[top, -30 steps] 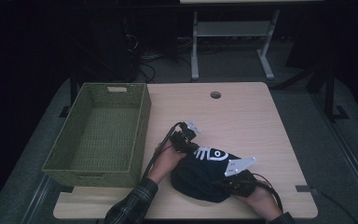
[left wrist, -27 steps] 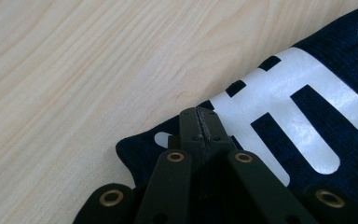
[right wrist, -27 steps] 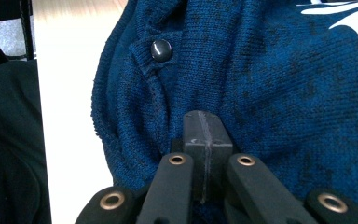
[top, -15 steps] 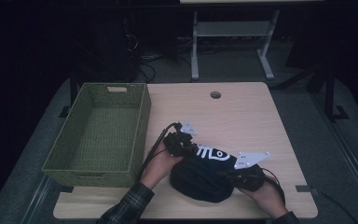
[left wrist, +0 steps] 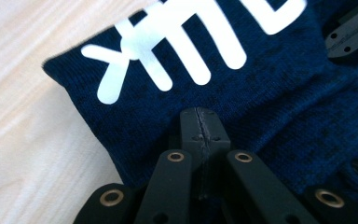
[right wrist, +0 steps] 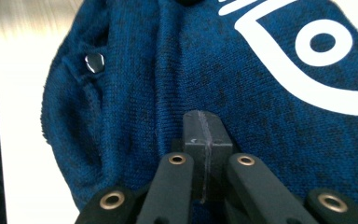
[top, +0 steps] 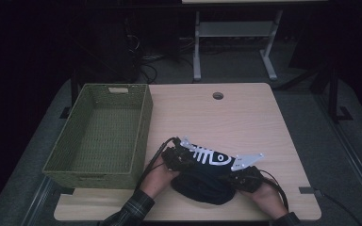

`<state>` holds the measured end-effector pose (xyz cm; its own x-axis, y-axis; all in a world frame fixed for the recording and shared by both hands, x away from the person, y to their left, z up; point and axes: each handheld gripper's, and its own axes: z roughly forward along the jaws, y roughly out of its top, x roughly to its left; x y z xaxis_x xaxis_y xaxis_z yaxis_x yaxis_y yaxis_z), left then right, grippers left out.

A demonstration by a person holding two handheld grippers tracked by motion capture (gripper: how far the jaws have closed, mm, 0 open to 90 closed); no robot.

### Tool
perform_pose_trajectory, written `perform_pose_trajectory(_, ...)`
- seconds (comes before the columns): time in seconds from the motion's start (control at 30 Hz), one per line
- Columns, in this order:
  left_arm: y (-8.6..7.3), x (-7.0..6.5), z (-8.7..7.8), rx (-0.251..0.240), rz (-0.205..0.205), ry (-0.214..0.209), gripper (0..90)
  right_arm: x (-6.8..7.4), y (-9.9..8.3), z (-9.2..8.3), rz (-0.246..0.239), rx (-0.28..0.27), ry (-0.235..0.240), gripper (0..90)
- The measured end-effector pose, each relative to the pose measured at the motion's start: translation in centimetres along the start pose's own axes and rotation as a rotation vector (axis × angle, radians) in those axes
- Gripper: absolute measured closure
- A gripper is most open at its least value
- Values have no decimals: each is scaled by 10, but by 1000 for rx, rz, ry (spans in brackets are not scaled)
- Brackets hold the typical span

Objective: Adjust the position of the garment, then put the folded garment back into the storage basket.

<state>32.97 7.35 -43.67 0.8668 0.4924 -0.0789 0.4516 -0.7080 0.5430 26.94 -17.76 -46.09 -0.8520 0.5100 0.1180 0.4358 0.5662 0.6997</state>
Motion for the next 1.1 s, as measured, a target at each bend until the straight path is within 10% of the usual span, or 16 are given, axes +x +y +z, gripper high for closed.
perform_pose_trajectory(0.33, 1, 1, -10, -36, -9, -14, 899, 3, -2, -1, -7, -24, -7, 896)
perform_pose_trajectory(0.63, 1, 8, -41, -90, -70, 24, 738, -6, -9, -24, 46, -105, -83, 591)
perform_pose_trajectory(1.1, -4, 19, -28, -78, -126, 58, 371, -32, -45, -54, 187, -106, -284, 175)
